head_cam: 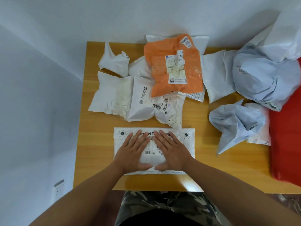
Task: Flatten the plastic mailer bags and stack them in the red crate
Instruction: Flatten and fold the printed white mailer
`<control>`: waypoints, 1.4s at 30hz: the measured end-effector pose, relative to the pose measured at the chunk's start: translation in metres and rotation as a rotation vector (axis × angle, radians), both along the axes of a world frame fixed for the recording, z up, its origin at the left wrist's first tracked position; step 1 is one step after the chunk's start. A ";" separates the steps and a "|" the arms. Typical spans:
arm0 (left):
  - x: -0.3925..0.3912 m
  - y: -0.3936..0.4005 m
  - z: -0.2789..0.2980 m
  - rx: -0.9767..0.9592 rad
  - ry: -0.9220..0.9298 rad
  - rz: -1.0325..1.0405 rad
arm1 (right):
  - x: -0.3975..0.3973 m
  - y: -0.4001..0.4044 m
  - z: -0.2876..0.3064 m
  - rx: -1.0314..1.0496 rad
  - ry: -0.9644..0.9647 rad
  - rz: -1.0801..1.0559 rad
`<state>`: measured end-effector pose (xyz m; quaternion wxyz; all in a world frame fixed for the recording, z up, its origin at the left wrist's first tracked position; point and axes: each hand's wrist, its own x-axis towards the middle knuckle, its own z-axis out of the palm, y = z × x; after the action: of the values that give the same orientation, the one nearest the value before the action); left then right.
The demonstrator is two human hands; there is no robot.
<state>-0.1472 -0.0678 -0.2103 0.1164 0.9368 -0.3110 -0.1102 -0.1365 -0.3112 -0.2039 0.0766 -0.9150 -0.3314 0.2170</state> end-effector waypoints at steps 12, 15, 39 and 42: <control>-0.002 -0.001 -0.009 -0.044 -0.084 0.040 | -0.002 0.000 -0.011 0.122 -0.124 -0.031; -0.002 -0.002 -0.006 -0.022 -0.056 0.041 | -0.002 0.001 -0.008 0.102 -0.100 -0.030; 0.010 0.001 -0.003 -0.030 -0.033 0.013 | -0.006 -0.016 -0.006 0.005 -0.147 -0.102; 0.011 0.000 -0.002 -0.024 -0.034 0.010 | -0.002 -0.006 -0.005 0.002 -0.175 -0.008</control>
<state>-0.1358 -0.0678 -0.2119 0.1232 0.9386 -0.3095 -0.0900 -0.1380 -0.3176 -0.2089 0.0492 -0.9317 -0.3333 0.1357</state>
